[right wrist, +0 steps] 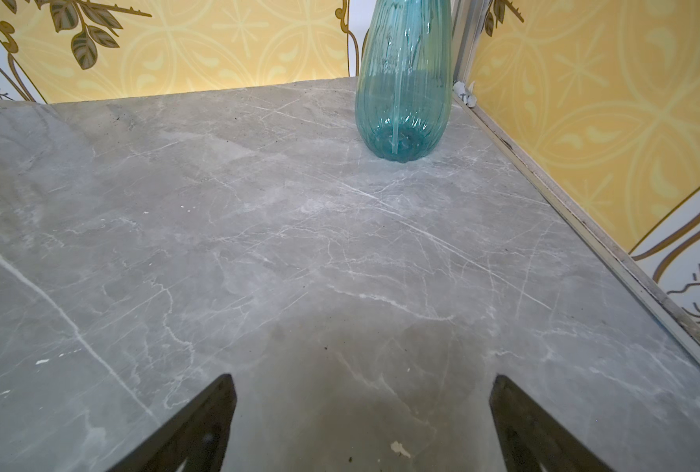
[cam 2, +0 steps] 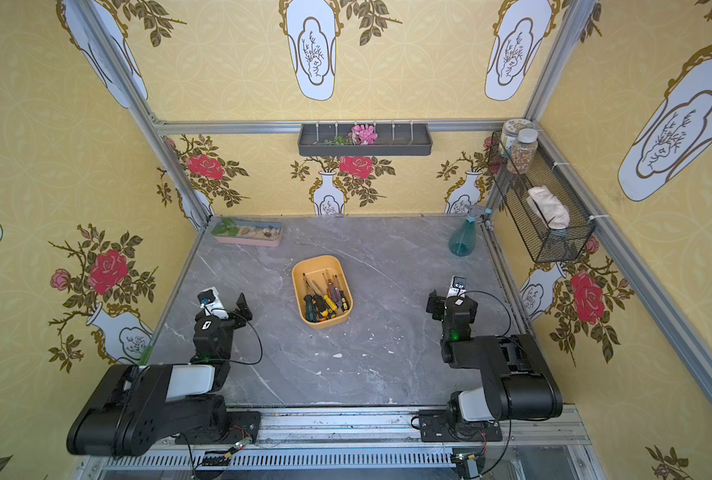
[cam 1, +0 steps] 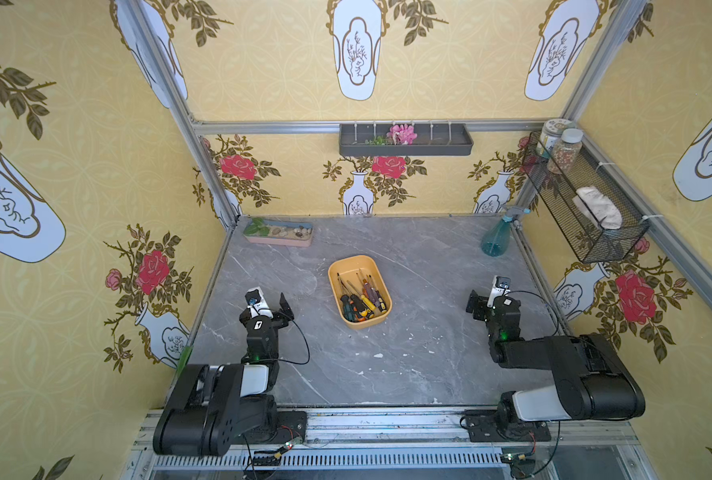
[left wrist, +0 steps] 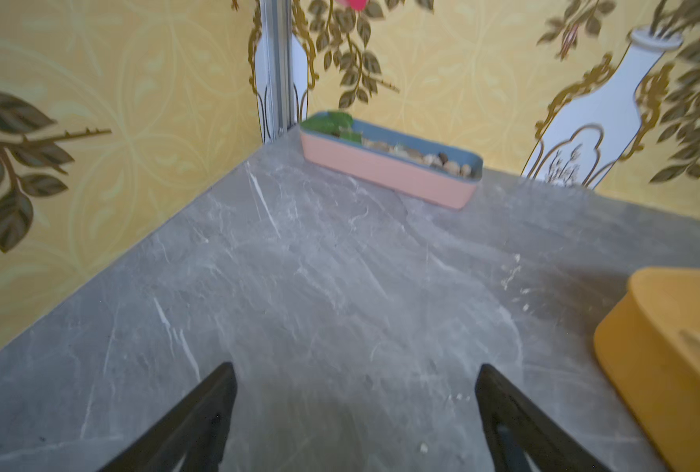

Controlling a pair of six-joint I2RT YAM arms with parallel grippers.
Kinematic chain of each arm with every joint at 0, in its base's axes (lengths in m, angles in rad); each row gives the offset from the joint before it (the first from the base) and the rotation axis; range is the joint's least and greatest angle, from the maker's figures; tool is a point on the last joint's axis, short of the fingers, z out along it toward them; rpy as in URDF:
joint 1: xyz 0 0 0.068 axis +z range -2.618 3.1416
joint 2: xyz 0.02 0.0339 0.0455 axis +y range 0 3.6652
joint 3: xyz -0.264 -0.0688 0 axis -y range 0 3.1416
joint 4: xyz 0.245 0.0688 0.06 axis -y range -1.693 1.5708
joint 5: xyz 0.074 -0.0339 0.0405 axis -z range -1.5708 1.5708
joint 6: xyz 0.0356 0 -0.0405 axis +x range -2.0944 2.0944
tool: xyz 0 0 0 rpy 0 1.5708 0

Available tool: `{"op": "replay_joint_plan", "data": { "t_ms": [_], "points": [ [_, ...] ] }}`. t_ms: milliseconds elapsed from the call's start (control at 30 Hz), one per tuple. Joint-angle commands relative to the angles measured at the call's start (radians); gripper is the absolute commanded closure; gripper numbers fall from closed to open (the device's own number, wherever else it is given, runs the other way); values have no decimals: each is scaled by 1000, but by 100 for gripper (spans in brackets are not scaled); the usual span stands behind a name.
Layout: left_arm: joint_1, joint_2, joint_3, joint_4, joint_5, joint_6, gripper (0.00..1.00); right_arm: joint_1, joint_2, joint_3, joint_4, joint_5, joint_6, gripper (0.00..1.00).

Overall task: Put the screwdriver on the desktop into the storage box
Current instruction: Reset both arms

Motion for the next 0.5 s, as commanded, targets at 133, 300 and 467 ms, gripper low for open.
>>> {"op": "replay_joint_plan", "data": {
  "t_ms": [133,300,467],
  "points": [
    [17,0,13,155,-44,-38,0,0,1,4,44,0,7,3],
    [15,-6,11,144,-40,-40,0,1,1,4,44,0,7,3],
    [50,36,53,103,18,-55,0,0,0,4,44,0,6,3]
  ]
}}
